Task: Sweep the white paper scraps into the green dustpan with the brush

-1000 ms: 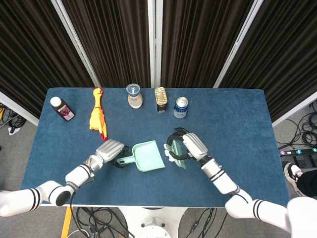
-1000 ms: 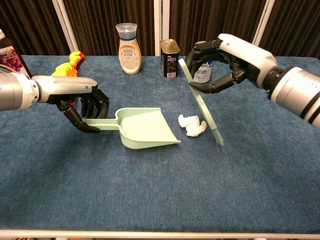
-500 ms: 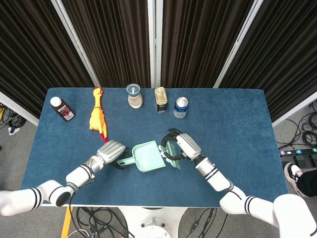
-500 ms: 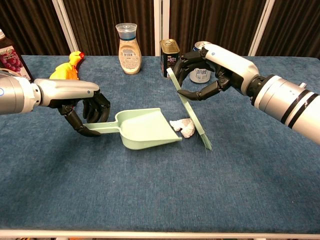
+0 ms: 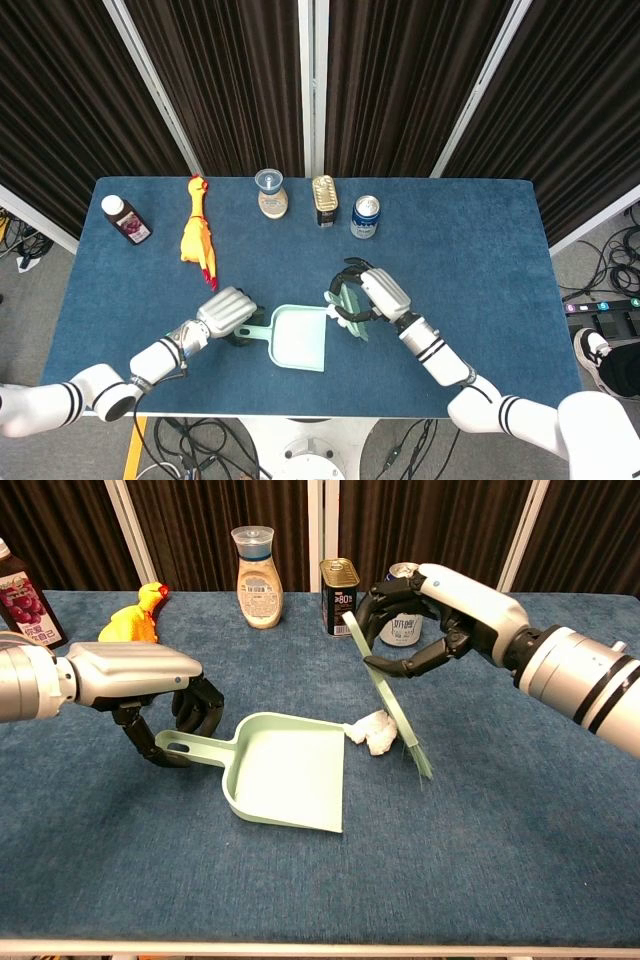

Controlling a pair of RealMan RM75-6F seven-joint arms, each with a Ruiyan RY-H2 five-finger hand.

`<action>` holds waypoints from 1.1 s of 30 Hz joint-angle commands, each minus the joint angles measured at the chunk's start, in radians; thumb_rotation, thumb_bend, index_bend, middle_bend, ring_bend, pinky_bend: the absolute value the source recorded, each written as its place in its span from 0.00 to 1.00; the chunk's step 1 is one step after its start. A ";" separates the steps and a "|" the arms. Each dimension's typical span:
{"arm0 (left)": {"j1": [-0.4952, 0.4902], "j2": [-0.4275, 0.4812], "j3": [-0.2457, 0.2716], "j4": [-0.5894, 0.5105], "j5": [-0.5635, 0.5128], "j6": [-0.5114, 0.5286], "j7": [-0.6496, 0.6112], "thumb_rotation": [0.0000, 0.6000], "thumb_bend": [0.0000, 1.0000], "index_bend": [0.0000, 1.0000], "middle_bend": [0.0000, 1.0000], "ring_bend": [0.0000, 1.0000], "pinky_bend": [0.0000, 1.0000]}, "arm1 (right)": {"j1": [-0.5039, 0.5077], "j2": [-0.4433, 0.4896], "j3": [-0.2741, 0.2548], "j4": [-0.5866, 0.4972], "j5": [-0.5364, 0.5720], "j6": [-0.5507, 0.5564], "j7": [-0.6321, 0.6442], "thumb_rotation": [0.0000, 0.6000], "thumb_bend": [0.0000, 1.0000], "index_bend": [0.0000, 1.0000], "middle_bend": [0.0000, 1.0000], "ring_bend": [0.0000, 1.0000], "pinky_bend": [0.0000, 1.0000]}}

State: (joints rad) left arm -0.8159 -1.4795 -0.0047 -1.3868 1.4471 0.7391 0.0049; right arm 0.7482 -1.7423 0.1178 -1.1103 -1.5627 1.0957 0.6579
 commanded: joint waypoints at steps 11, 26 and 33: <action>0.009 -0.018 -0.020 0.010 -0.073 0.000 0.038 0.86 0.38 0.56 0.58 0.48 0.41 | 0.034 -0.065 -0.001 0.063 -0.025 0.017 -0.027 1.00 0.47 0.80 0.59 0.32 0.12; 0.001 -0.026 -0.032 0.004 -0.100 -0.008 0.053 0.86 0.38 0.56 0.58 0.48 0.41 | 0.083 -0.217 0.026 0.141 -0.046 0.079 0.012 1.00 0.51 0.81 0.60 0.32 0.12; 0.002 -0.037 -0.027 0.010 -0.104 -0.010 0.057 0.87 0.38 0.56 0.58 0.48 0.41 | 0.095 -0.228 0.035 0.136 -0.055 0.110 0.037 1.00 0.51 0.81 0.60 0.32 0.12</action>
State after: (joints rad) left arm -0.8148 -1.5161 -0.0323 -1.3772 1.3428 0.7282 0.0621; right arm 0.8418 -1.9782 0.1528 -0.9672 -1.6146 1.2033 0.6938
